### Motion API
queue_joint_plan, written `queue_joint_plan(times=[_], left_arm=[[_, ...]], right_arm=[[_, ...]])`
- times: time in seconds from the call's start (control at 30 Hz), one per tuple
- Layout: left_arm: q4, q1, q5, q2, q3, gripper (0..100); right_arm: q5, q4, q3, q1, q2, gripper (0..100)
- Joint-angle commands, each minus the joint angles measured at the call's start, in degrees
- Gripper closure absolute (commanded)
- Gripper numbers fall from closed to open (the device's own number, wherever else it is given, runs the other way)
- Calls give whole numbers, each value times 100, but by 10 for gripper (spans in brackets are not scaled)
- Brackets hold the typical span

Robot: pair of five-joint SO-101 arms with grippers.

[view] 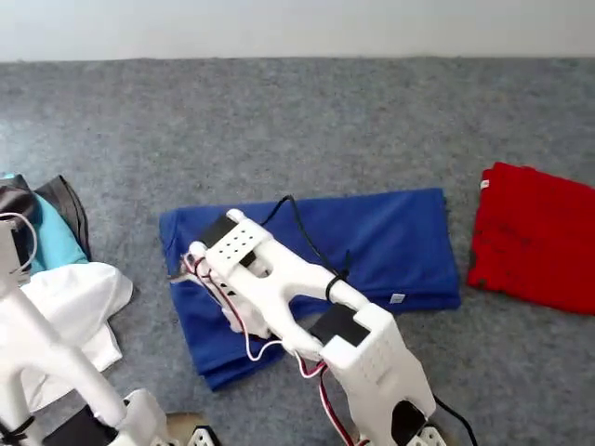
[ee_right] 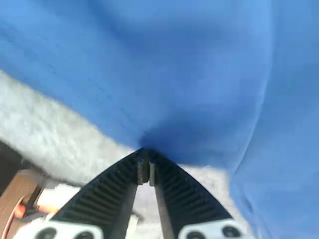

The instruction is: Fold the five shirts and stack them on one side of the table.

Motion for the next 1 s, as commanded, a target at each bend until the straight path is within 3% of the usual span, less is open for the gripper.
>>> queue_joint_plan(times=[0.0, 0.3, 0.57, 0.97], left_arm=[[79, -26, -26, -185, -22, 984], [79, -26, -26, -185, -22, 984], [79, -18, 0, -185, -22, 984], [79, -26, 0, -185, -22, 984]], right_arm=[[0, 268, 176, 312, -154, 989], [-53, 40, -44, 48, -1341, 989], [-53, -699, -105, -286, -602, 989], [0, 321, -132, -207, 136, 989]])
